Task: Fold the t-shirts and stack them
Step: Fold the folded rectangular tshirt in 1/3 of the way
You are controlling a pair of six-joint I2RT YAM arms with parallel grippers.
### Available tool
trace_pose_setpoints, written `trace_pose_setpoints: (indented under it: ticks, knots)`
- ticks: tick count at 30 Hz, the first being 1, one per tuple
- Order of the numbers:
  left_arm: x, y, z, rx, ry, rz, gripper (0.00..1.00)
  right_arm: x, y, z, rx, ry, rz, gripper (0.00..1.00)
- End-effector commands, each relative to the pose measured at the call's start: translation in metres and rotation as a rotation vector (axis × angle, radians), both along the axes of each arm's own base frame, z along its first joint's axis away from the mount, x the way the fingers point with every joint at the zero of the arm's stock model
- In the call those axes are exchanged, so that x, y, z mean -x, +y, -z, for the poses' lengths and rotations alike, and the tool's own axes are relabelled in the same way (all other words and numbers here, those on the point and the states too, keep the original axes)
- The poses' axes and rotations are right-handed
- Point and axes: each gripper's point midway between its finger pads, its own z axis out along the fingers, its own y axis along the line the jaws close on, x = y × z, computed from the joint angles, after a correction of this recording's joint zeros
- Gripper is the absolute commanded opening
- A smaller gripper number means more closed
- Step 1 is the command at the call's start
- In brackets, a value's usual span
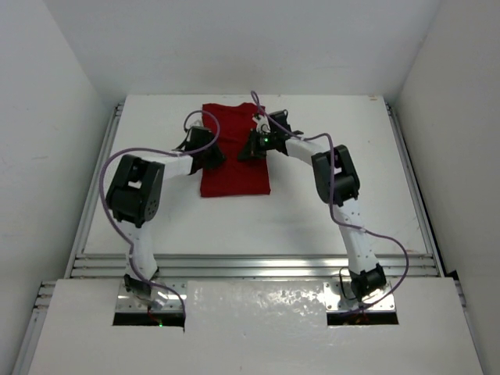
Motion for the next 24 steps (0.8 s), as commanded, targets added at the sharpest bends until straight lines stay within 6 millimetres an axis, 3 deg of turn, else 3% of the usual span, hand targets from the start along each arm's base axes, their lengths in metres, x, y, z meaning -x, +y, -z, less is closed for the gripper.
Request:
trace_pose_setpoints:
  ticks: [1,2,4,5,8,9,10,12,13,14,15,16,17,18,19,20,21,22,24]
  knots:
    - [-0.031,0.005,-0.005,0.007,-0.037,-0.012,0.35,-0.009,-0.001,0.015,-0.041,0.058,0.009,0.0]
    - [-0.034,0.009,-0.007,-0.006,-0.046,-0.034,0.36,-0.011,-0.006,0.022,0.003,0.071,0.047,0.0]
    - [-0.033,0.016,0.0,-0.04,-0.017,-0.06,0.37,-0.018,-0.044,0.052,0.129,0.127,0.217,0.0]
    - [-0.028,0.022,0.008,-0.074,0.023,-0.078,0.39,-0.005,-0.065,0.061,0.152,0.177,0.267,0.0]
    - [-0.024,0.032,0.009,-0.121,0.033,-0.094,0.41,0.006,-0.078,0.051,0.087,0.171,0.286,0.0]
    - [-0.022,0.035,0.006,-0.129,0.031,-0.1,0.41,0.007,-0.075,0.042,0.045,0.152,0.26,0.0]
    - [-0.019,0.038,-0.013,-0.128,-0.013,-0.109,0.46,0.007,-0.063,0.013,-0.07,0.093,0.184,0.0]
    - [-0.014,0.039,-0.046,-0.098,-0.097,-0.12,0.6,0.006,-0.05,-0.026,-0.18,0.034,0.104,0.06]
    - [-0.011,0.04,-0.067,-0.084,-0.141,-0.127,0.68,0.009,-0.044,-0.049,-0.239,0.002,0.035,0.09]
    - [0.0,0.042,-0.101,-0.067,-0.208,-0.142,0.78,0.005,-0.041,-0.071,-0.264,-0.032,0.014,0.1]
    - [0.004,0.041,-0.118,-0.052,-0.242,-0.146,0.78,0.005,-0.04,-0.097,-0.292,-0.073,-0.003,0.14]
    - [0.011,0.041,-0.15,-0.032,-0.307,-0.155,0.78,0.009,-0.039,-0.111,-0.31,-0.094,-0.018,0.16]
    - [0.027,0.032,-0.146,-0.022,-0.272,-0.144,0.78,0.021,-0.042,-0.109,-0.318,-0.068,-0.022,0.18]
    - [0.038,0.025,-0.146,-0.006,-0.262,-0.131,0.76,0.029,-0.044,-0.141,-0.356,-0.137,-0.029,0.19]
    - [0.051,0.016,-0.158,0.015,-0.285,-0.114,0.75,0.035,-0.052,-0.148,-0.37,-0.157,-0.022,0.19]
    - [0.073,-0.013,-0.144,0.038,-0.249,-0.056,0.73,0.053,-0.061,-0.13,-0.366,-0.096,-0.003,0.2]
    - [0.083,-0.034,-0.142,0.075,-0.247,0.007,0.73,0.065,-0.078,-0.126,-0.365,-0.069,0.032,0.19]
    - [0.101,-0.056,-0.124,0.108,-0.193,0.059,0.71,0.077,-0.086,-0.122,-0.384,-0.015,0.037,0.15]
    - [0.115,-0.071,-0.103,0.137,-0.144,0.103,0.65,0.092,-0.101,-0.121,-0.422,-0.015,0.048,0.07]
